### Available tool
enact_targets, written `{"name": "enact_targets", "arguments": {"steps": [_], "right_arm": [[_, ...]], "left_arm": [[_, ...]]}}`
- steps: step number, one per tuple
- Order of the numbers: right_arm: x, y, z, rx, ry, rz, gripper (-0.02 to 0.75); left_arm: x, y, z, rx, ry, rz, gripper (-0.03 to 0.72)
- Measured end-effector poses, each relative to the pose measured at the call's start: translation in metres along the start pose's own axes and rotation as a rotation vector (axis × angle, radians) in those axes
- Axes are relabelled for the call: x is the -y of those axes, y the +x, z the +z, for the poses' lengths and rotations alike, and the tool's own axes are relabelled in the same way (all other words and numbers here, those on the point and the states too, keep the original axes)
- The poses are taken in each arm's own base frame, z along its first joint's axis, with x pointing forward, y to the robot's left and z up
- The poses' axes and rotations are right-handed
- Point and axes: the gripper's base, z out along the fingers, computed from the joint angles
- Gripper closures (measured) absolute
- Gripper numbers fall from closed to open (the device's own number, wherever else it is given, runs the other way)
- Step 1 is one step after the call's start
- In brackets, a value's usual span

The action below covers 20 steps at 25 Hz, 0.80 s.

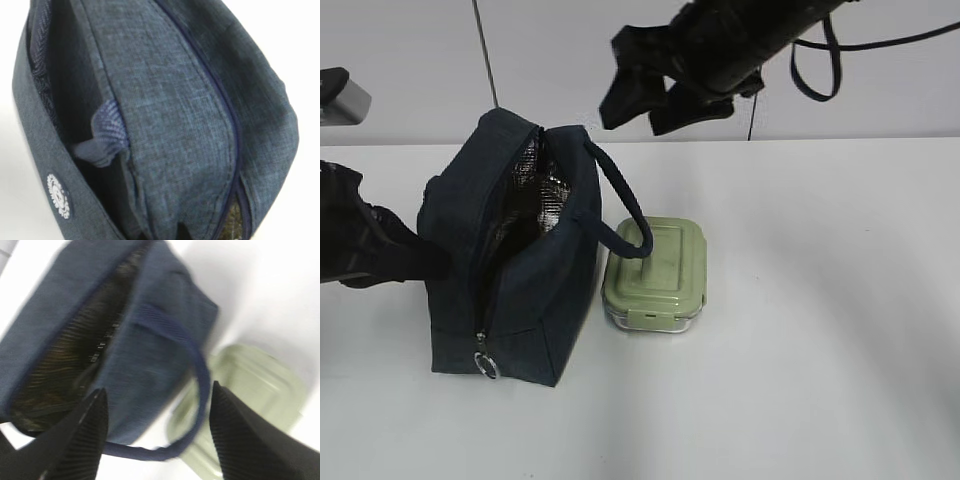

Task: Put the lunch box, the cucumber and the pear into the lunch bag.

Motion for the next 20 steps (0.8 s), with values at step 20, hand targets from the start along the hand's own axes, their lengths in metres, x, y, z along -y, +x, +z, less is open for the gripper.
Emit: {"name": "enact_targets", "arguments": {"steps": [20], "right_arm": [[0.116, 0.073, 0.054, -0.176, -0.083, 0.412, 0.252]], "left_arm": [[0.001, 0.001, 0.0, -0.015, 0.012, 0.003, 0.686]]}}
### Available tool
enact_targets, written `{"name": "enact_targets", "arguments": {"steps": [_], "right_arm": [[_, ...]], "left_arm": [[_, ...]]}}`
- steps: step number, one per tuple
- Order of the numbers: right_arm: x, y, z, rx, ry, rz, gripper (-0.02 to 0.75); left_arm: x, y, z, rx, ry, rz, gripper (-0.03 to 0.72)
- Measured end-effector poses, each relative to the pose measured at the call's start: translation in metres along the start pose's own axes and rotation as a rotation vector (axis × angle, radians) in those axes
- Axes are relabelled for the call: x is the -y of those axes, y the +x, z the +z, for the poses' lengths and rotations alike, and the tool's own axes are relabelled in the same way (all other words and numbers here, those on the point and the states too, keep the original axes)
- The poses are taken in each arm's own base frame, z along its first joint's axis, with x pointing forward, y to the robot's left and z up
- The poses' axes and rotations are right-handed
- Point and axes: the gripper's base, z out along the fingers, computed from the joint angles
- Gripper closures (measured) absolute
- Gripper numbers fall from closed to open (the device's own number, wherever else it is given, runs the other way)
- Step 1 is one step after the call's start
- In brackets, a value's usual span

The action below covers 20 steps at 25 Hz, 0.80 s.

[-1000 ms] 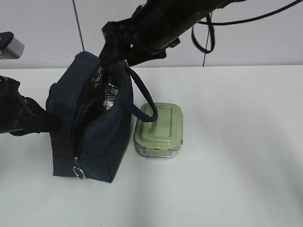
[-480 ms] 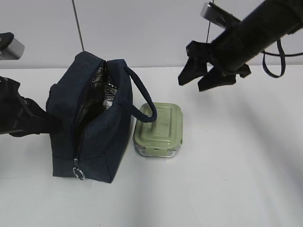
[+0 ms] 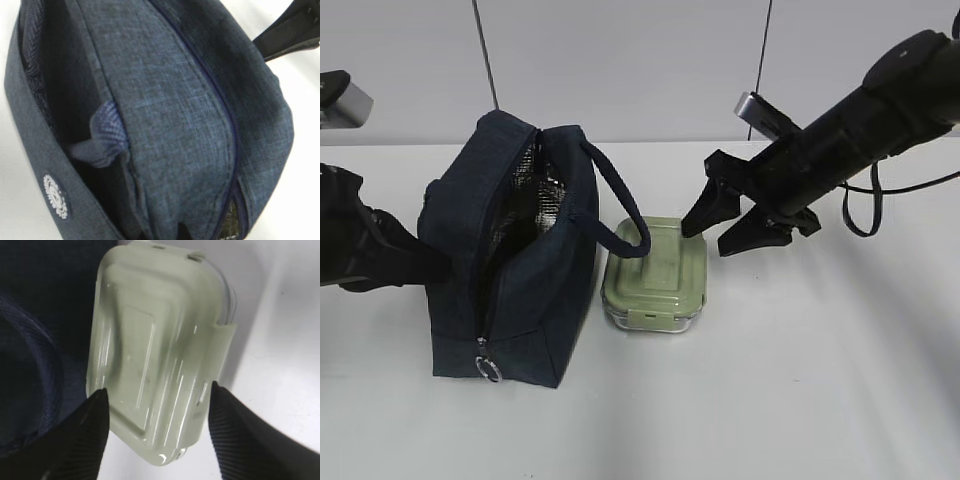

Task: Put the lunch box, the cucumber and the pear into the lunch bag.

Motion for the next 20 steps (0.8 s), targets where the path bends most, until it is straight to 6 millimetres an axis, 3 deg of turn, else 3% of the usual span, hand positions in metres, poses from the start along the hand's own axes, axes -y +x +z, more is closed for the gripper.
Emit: {"name": "enact_targets", "arguments": {"steps": [8, 20], "right_arm": [[0.017, 0.008, 0.02, -0.018, -0.035, 0.049, 0.252], [0.027, 0.004, 0.035, 0.038, -0.062, 0.062, 0.253]], "left_arm": [[0.0, 0.0, 0.0, -0.002, 0.001, 0.001, 0.686], [0.0, 0.0, 0.0, -0.002, 0.001, 0.001, 0.686]]}}
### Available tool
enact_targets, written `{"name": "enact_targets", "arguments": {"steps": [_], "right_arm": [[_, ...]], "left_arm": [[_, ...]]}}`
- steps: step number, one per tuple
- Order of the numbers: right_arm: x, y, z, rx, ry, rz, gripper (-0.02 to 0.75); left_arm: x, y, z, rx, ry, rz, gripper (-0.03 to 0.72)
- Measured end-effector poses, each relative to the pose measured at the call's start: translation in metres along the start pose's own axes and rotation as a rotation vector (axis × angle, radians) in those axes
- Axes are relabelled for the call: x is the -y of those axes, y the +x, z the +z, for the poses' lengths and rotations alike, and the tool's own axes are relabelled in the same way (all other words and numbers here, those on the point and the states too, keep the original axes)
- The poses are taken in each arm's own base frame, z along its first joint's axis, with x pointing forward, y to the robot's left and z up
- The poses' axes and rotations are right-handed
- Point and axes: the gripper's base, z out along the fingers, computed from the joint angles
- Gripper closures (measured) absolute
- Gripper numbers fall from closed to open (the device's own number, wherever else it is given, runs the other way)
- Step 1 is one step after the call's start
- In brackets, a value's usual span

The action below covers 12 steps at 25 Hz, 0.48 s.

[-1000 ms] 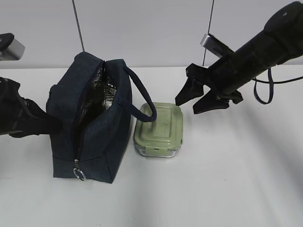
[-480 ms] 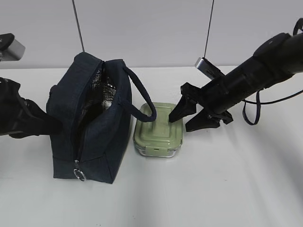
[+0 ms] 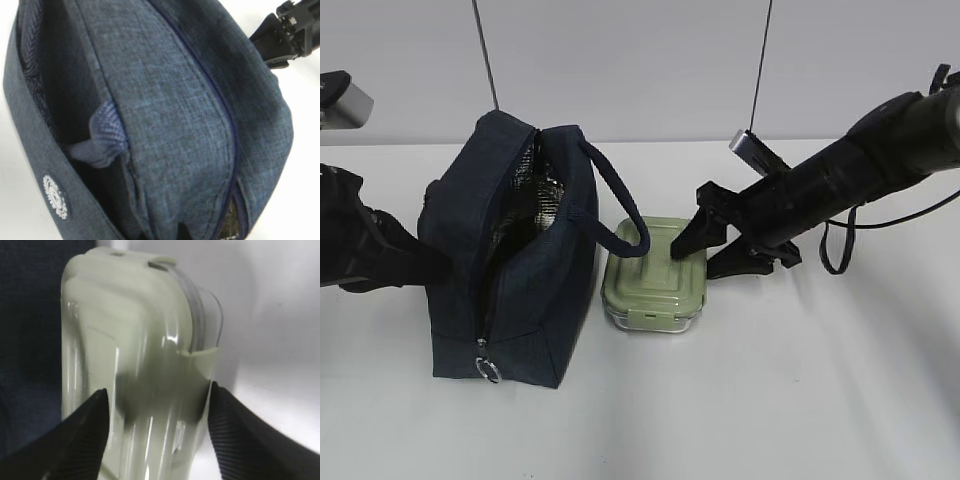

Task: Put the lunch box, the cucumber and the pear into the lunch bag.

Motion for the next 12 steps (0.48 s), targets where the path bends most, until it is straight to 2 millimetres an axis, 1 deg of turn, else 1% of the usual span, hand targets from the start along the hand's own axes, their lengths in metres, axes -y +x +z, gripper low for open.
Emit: {"name": "enact_targets", "arguments": {"steps": [4, 9, 12], "right_arm": [[0.0, -0.001, 0.0, 0.011, -0.005, -0.004, 0.253], [0.008, 0.001, 0.01, -0.009, -0.016, 0.016, 0.253], [0.009, 0.002, 0.012, -0.016, -0.026, 0.02, 0.254]], "left_arm": [[0.0, 0.0, 0.0, 0.0, 0.0, 0.0, 0.686], [0.0, 0.0, 0.0, 0.0, 0.0, 0.0, 0.686], [0.0, 0.0, 0.0, 0.0, 0.0, 0.0, 0.686]]}}
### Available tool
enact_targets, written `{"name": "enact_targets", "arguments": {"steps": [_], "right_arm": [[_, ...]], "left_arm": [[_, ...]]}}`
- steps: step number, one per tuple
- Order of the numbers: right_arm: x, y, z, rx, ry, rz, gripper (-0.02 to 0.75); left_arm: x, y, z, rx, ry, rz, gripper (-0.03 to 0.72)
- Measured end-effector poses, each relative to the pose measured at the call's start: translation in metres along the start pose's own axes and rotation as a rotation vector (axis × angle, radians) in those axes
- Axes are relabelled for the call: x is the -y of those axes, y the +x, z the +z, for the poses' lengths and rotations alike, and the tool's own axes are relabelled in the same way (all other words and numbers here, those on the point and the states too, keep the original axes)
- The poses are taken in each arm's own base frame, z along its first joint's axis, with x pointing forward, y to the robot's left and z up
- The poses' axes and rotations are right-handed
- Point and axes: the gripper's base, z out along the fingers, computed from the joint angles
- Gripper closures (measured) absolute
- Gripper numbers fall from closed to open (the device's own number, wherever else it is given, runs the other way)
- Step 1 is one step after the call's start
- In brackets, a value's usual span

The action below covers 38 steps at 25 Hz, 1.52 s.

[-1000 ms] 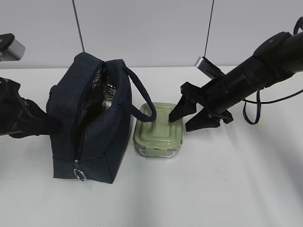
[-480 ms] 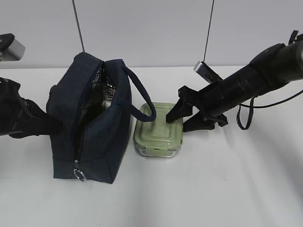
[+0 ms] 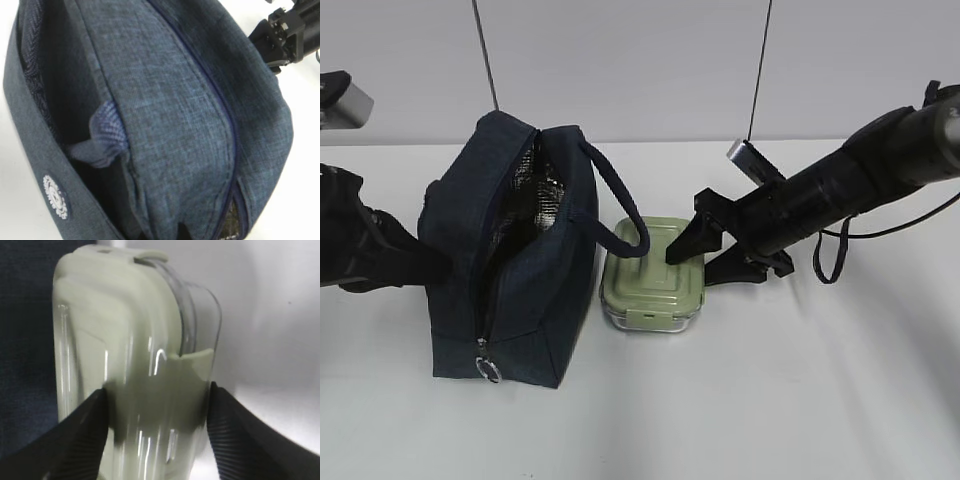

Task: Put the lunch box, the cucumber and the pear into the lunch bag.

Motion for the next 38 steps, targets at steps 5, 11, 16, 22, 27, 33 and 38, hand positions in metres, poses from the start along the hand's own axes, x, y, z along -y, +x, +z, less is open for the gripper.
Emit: {"name": "enact_targets", "arguments": {"steps": [5, 11, 16, 22, 27, 33, 38], "right_arm": [[-0.001, 0.0, 0.0, -0.005, -0.027, 0.015, 0.419], [-0.001, 0.0, 0.0, -0.002, -0.029, 0.016, 0.441], [-0.005, -0.004, -0.019, 0.019, 0.023, -0.045, 0.442], [-0.002, -0.01, -0.06, 0.083, 0.095, -0.105, 0.442], [-0.022, -0.009, -0.089, 0.112, 0.068, -0.149, 0.445], [-0.066, -0.005, -0.123, 0.199, -0.038, -0.202, 0.447], [-0.101, 0.0, -0.144, 0.258, -0.134, -0.243, 0.447]], "left_arm": [[0.0, 0.0, 0.0, 0.0, 0.0, 0.0, 0.686], [0.0, 0.0, 0.0, 0.0, 0.0, 0.0, 0.686], [0.0, 0.0, 0.0, 0.0, 0.0, 0.0, 0.686], [0.0, 0.0, 0.0, 0.0, 0.0, 0.001, 0.686], [0.0, 0.0, 0.0, 0.0, 0.0, 0.001, 0.686], [0.0, 0.0, 0.0, 0.0, 0.0, 0.001, 0.686], [0.0, 0.0, 0.0, 0.0, 0.0, 0.001, 0.686]]}}
